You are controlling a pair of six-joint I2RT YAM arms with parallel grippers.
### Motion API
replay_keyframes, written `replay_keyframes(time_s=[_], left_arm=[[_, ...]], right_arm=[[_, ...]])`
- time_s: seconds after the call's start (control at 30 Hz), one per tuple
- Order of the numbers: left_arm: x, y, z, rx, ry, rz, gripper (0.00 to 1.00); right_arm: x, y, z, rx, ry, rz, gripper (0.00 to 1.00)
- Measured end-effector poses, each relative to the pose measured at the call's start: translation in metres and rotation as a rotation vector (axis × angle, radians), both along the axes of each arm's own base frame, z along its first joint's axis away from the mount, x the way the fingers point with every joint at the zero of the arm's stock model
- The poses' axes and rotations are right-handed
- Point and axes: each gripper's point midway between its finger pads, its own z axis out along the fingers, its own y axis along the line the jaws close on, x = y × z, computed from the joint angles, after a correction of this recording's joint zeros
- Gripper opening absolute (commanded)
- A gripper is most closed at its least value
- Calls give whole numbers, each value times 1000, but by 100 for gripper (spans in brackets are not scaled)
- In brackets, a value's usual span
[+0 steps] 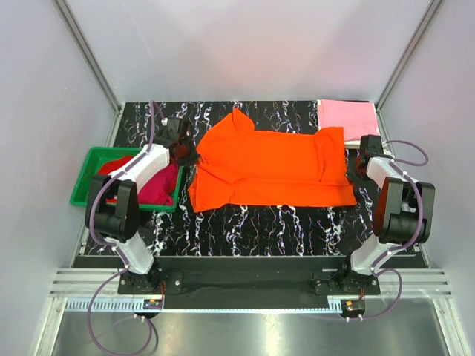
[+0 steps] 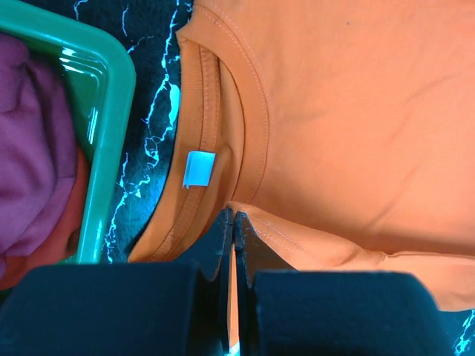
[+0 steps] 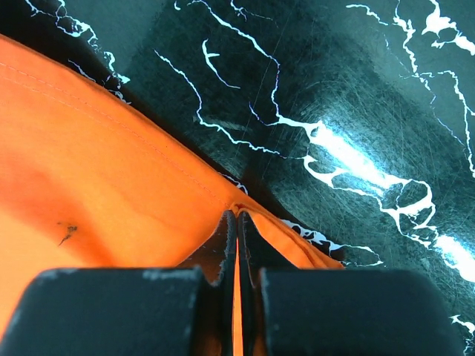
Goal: Fold and stack the t-shirts
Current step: Fold the tshirt
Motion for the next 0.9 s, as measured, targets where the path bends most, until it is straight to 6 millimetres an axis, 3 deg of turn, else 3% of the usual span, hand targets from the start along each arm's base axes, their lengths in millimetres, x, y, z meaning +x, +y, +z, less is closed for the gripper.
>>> replay_keyframes(time_s=[0.27,0.53,0.73,0.77,0.8,0.9], left_arm=[[3,3,-8,-20,33,2,0],[8,-6,-3,-51,27,-33,0],[15,-11,-6,-57,31,-65,0],[17,-12,-6,-55,31,-70,0],[18,-12,-7,-53,32,-74,0],[24,-13,-6,-46,26,-89,0]], right_arm=[[6,-1,5,-2,-17,1,1],[10,0,0,9,-12,7,4],[17,2,4,20,-29,16,15],[18,2,5,20,-33,16,18],[19,2,5,20,-34,18,28],[18,2,5,22,-34,20,38]])
